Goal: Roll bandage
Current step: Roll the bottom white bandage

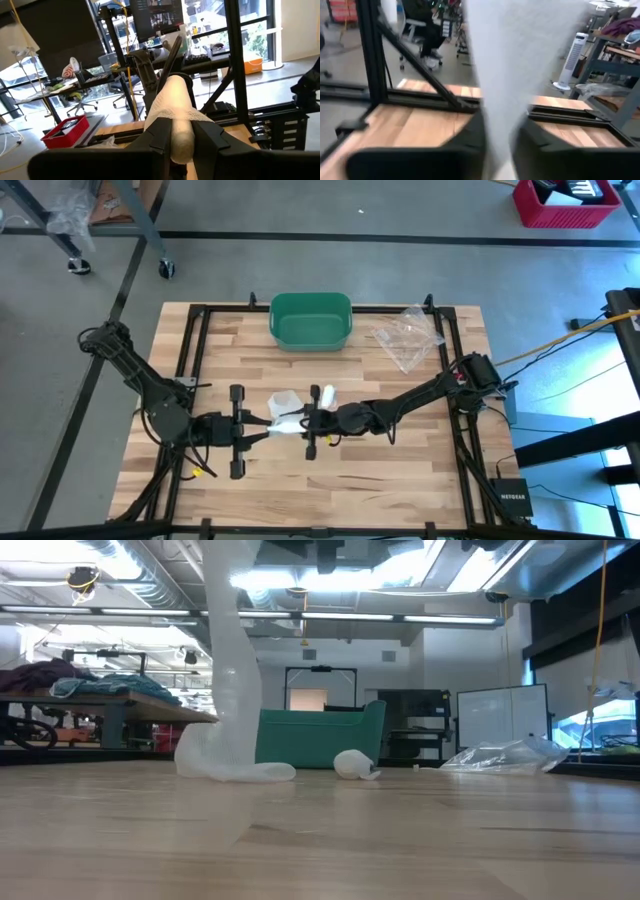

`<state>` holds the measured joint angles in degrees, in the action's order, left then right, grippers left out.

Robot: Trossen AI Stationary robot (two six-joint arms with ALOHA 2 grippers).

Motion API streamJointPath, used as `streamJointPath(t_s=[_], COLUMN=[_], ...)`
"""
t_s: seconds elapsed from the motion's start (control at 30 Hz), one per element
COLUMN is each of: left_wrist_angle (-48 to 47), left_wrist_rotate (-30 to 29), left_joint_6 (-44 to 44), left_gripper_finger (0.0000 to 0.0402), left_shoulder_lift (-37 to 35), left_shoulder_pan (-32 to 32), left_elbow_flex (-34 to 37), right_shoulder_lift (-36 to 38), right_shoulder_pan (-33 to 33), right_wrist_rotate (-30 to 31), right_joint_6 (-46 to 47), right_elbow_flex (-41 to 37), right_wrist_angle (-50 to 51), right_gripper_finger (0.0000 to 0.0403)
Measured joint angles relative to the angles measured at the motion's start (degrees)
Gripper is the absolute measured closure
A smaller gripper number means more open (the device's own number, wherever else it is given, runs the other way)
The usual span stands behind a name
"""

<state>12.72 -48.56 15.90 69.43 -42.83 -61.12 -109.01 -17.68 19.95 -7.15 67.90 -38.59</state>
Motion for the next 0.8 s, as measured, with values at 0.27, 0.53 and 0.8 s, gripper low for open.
streamJointPath(t_s=[0.27, 0.53, 0.8], left_wrist_angle=[2.96, 11.10, 15.87], left_wrist_rotate=[0.01, 0.59, 0.75], left_joint_6=[2.68, 6.26, 11.42], left_gripper_finger=[0.0357, 0.0357, 0.0357], left_shoulder_lift=[0.00, -0.09, -0.20], left_shoulder_pan=[-2.78, -3.21, -0.05], left_elbow_flex=[0.00, -0.02, -0.02], right_shoulder_lift=[4.61, 11.15, 11.04], right_shoulder_pan=[-3.45, -4.92, -4.85], right_wrist_rotate=[-0.10, -4.62, -6.94], right_joint_6=[-8.61, -8.26, -6.30], right_elbow_flex=[0.00, 0.00, -0.02], right_wrist_angle=[9.21, 18.85, 22.87], right_gripper_finger=[0.0379, 0.0388, 0.0394])
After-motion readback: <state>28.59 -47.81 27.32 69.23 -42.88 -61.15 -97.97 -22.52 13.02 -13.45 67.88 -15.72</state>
